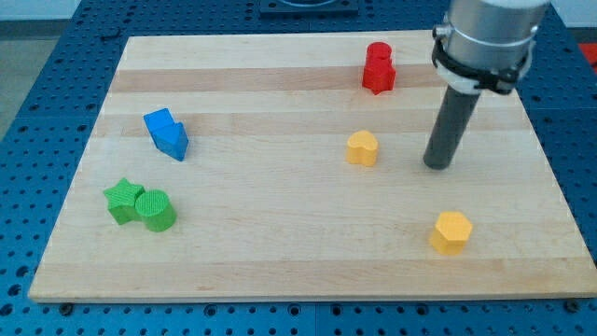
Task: Move the yellow heart to the bottom center
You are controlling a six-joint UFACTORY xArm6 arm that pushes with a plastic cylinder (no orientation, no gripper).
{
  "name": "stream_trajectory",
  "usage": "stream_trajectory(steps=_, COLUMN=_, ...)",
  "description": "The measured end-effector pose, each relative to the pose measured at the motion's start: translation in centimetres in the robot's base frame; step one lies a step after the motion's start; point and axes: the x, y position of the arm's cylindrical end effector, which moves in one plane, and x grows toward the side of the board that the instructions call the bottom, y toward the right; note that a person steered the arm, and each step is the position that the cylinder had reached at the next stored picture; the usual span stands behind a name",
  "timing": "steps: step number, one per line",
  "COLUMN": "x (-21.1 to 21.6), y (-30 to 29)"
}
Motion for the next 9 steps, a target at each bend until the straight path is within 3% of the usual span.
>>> stream_trajectory(steps=2, x=-4.2, y=-3.8)
stream_trajectory(steps=4, x=-2.9, y=-8.3)
stream_trajectory(steps=6, x=1.4, y=-9.6)
stream_trajectory(steps=9, x=0.9, y=-10.5)
